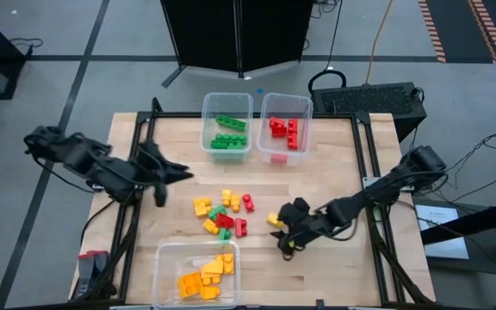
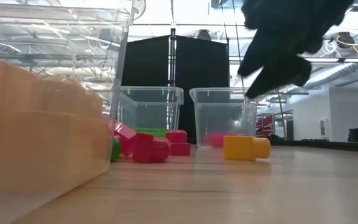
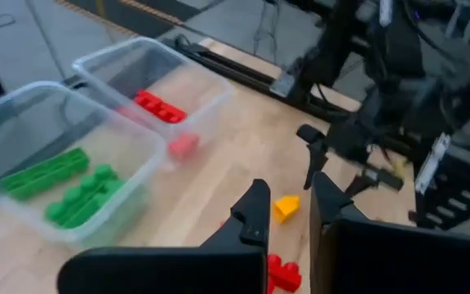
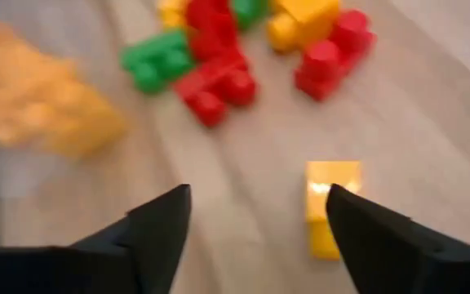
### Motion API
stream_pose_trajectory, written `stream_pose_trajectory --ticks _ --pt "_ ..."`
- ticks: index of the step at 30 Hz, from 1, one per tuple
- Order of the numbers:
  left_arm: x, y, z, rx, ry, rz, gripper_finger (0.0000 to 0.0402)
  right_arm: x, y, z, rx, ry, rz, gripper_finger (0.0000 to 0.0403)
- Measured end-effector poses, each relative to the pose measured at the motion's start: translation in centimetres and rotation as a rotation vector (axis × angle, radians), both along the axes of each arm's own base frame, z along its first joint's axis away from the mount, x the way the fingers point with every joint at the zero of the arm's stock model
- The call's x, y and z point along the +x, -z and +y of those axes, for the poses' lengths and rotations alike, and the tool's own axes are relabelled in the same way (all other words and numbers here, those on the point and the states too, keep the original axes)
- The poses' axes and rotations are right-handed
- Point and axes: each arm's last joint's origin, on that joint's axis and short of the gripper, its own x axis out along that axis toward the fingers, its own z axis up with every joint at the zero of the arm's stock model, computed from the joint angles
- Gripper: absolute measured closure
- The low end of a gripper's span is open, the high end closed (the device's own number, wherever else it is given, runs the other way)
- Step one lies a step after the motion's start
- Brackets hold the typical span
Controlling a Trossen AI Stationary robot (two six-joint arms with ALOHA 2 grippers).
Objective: Sort blocks
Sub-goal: Put the yellow game piece into the bottom transparent bin
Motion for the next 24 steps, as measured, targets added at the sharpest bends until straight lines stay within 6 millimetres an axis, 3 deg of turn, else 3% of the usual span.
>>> stream_pose_trajectory --ticks 2,7,14,19,24 --pt "-1.3 -0.1 0.4 -0.015 -0.011 0.004 0.0401 1.1 0.4 -0.4 -0.032 0.027 0.063 0.0100" --pt "-2.3 0.1 0.6 -0.028 -0.007 0.019 0.0401 3.3 1.5 -1.5 -0.086 0.038 0.228 0.0059" --pt "-2.2 0.5 0.2 -0.003 0.014 0.063 0.0401 5.1 6.0 -1.6 0.001 0.016 0.369 0.0056" --pt "-2.6 0.8 0.4 0.029 0.011 0.104 0.0401 5.3 7.0 -2.1 0.011 0.116 0.389 0.0119" --pt "-3.0 0.9 0.6 0.044 0.007 0.126 0.0401 5.4 6.6 -2.3 -0.003 0.126 0.421 0.0268"
